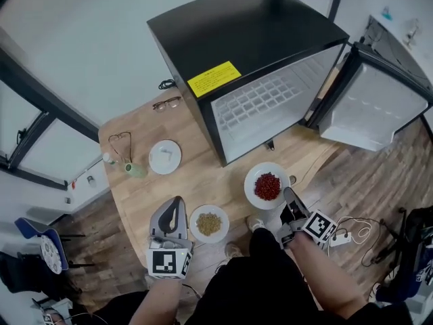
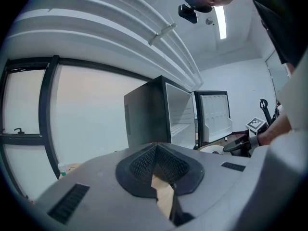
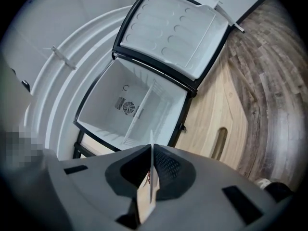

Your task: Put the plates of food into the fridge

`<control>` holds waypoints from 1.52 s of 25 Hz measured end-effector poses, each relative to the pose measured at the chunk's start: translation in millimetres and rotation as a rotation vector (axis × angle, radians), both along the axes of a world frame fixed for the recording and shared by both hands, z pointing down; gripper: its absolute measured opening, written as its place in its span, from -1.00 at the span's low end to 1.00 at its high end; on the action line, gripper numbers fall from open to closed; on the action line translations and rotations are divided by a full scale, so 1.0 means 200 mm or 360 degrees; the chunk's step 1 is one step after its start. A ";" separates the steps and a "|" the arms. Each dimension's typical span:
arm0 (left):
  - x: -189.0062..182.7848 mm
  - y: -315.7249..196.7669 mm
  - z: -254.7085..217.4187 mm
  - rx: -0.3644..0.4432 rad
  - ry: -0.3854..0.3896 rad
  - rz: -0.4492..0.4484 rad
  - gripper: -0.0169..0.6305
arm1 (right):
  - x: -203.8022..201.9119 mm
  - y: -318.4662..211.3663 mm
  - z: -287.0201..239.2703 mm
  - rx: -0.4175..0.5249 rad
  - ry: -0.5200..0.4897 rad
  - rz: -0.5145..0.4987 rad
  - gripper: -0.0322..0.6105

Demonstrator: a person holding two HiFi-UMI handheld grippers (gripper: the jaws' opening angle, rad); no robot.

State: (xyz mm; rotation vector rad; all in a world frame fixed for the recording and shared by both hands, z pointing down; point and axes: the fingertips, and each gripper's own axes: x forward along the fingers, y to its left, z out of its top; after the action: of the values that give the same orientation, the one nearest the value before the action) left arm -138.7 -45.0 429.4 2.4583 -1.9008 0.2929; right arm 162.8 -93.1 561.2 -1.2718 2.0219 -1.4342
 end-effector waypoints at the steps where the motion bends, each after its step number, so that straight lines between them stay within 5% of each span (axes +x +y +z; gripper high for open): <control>1: 0.01 -0.02 -0.01 0.0002 0.0001 -0.0003 -0.94 | 0.00 -0.03 -0.04 0.0032 -0.0011 -0.0011 -0.80; 15: 0.10 -0.24 -0.20 0.0077 0.0056 -0.0115 -0.94 | 0.01 -0.38 -0.40 0.0215 -0.0047 -0.0136 -0.80; 23: 0.15 -0.34 -0.27 0.0151 0.0053 -0.0178 -0.94 | 0.01 -0.57 -0.44 0.0170 -0.0159 -0.0160 -0.80; 38: 0.00 -0.44 -0.36 0.0192 -0.0015 -0.0348 -0.94 | -0.19 -0.93 -0.53 0.0168 -0.0108 -0.0266 -0.80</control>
State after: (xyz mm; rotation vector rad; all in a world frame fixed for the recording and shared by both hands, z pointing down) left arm -139.6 -132.2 357.4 2.2910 -2.2281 0.1887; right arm 124.9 -278.4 455.3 -1.0190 2.1699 -1.4013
